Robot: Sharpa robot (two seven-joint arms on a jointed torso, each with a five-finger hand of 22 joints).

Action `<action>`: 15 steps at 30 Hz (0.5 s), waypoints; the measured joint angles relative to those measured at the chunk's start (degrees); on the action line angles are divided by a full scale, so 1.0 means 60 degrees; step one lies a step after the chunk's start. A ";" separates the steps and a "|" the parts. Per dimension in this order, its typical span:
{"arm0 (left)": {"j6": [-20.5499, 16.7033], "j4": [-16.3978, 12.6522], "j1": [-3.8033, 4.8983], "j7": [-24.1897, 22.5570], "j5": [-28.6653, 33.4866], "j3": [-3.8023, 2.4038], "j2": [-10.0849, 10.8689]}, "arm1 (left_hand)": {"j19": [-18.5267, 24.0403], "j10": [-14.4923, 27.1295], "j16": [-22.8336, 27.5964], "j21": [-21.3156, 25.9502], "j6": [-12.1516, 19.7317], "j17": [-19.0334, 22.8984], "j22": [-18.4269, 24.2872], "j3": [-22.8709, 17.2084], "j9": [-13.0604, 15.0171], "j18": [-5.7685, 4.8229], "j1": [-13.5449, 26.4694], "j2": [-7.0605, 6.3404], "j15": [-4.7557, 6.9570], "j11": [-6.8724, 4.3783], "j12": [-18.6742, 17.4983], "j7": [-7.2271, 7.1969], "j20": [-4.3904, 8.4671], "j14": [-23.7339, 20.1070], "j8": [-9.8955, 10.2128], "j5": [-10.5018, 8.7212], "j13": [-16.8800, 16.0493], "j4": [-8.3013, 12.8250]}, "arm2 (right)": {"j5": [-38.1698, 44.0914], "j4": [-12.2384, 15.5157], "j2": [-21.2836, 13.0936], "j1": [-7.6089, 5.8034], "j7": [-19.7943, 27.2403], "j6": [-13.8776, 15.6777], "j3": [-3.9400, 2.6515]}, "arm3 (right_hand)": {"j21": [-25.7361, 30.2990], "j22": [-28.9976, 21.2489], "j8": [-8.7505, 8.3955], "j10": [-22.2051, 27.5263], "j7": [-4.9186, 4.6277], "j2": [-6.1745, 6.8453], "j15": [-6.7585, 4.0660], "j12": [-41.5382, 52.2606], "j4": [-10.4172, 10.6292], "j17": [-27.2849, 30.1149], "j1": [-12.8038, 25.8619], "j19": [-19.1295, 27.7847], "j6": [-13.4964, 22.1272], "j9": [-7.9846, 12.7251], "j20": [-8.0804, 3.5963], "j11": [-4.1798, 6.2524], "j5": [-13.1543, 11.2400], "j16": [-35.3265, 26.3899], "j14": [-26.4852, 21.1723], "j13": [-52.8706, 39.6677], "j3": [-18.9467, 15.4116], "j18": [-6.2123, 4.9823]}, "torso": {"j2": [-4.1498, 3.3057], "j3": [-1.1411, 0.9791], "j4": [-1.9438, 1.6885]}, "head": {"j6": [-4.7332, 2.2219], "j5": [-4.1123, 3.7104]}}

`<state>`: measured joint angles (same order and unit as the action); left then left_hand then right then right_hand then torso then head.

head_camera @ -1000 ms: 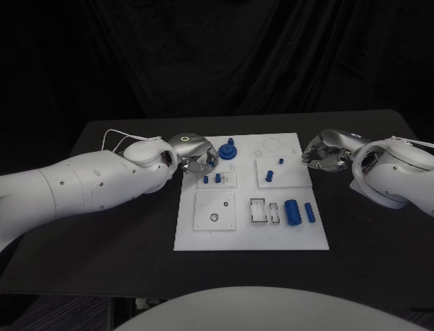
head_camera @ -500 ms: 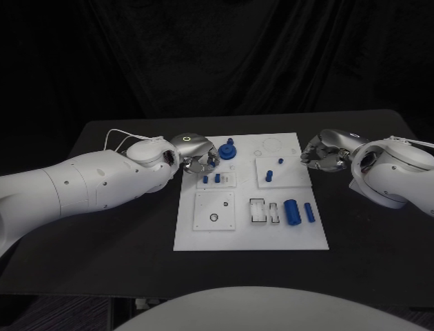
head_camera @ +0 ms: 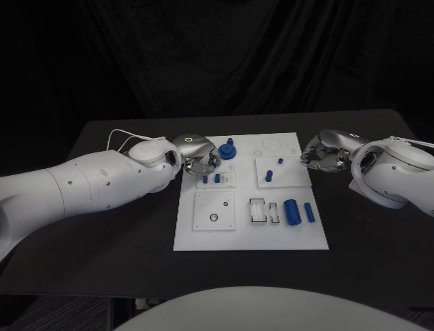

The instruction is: Assemble the parts on the task board

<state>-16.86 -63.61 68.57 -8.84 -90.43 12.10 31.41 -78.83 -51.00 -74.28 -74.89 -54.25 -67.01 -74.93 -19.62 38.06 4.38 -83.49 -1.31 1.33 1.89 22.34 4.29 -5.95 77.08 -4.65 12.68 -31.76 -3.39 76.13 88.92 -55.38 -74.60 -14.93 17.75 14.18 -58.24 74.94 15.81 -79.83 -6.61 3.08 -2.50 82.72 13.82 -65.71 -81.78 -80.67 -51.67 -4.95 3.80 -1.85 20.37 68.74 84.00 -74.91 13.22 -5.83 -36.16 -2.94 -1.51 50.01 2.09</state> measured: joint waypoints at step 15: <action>0.0081 0.0087 -0.0010 0.0022 0.0003 -0.0007 -0.0050 | 0.0089 0.0154 0.0115 0.0172 0.0527 0.0139 0.0001 -0.0016 -0.0157 0.0001 0.0040 -0.0039 -0.0008 0.0035 -0.0290 -0.0277 -0.0018 -0.0076 0.0165 -0.0330 0.0136 0.0016 | -0.0057 -0.0011 0.0040 0.0000 -0.0001 -0.0050 0.0000 | 0.0000 0.0000 0.0037 0.0000 0.0000 0.0000 0.0000 0.0000 0.0000 -0.0001 0.0000 0.0000 0.0000 -0.0001 0.0000 0.0000 0.0000 0.0000 0.0000 0.0000 0.0000 0.0001 | 0.0012 0.0002 0.0006 | 0.0000 -0.0004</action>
<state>-16.37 -63.08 68.51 -8.71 -90.41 12.06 31.11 -78.30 -50.08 -73.59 -73.86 -51.09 -66.18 -74.92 -19.72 37.12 4.38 -83.25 -1.55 1.28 2.10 20.60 2.62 -6.05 76.62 -3.66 10.70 -30.94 -3.30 75.79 88.85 -55.14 -74.60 -14.93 17.45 14.18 -58.24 74.94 16.04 -79.83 -6.61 3.08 -2.50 82.72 13.82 -65.72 -81.78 -80.67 -51.67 -4.96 3.80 -1.85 20.37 68.74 83.99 -74.91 13.21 -5.83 -36.08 -2.93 -1.47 50.01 2.07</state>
